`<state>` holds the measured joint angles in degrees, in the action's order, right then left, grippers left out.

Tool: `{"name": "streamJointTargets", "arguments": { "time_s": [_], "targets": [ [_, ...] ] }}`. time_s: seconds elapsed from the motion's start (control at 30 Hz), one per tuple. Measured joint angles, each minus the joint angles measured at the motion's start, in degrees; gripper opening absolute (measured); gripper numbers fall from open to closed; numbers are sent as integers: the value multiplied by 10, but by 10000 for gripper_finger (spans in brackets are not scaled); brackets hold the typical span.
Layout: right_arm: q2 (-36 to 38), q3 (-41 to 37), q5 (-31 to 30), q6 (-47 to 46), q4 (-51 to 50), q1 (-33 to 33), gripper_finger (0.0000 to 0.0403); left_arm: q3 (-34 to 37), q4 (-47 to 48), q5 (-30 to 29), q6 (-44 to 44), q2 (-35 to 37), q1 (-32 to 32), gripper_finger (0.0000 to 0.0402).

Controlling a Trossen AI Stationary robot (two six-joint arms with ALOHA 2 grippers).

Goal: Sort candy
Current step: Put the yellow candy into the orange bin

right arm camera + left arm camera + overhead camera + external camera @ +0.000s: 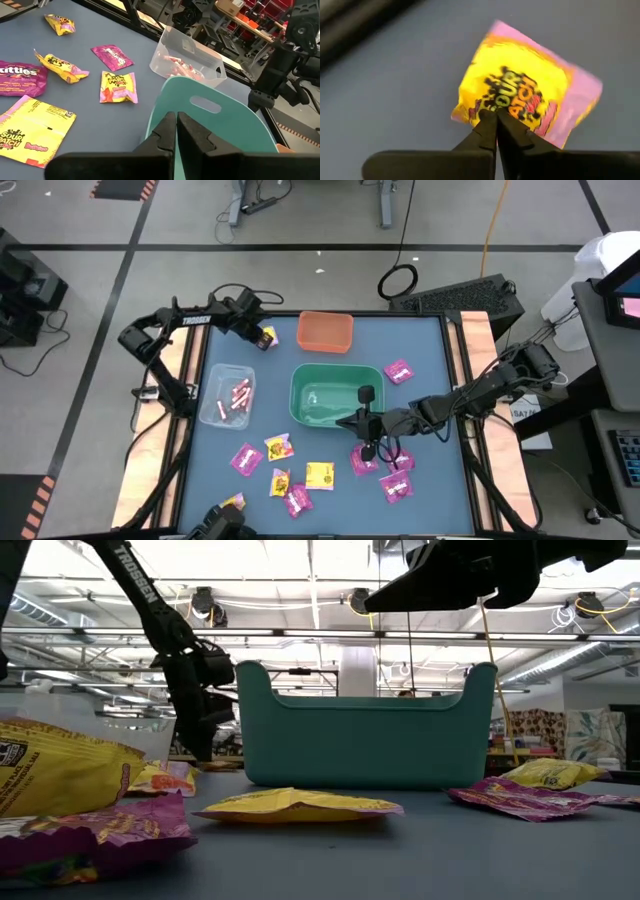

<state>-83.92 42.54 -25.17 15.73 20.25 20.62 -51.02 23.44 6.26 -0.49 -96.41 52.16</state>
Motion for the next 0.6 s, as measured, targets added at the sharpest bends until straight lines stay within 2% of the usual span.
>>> {"name": "streamJointTargets", "arguments": {
  "time_s": [0.43,0.6],
  "targets": [
    [0,0,-1,-15,2,0,8,0,5,11,-8,187,-73,14],
    [0,0,-1,-15,11,0,8,-1,0,-31,-22,192,-88,15]
  ]
}}
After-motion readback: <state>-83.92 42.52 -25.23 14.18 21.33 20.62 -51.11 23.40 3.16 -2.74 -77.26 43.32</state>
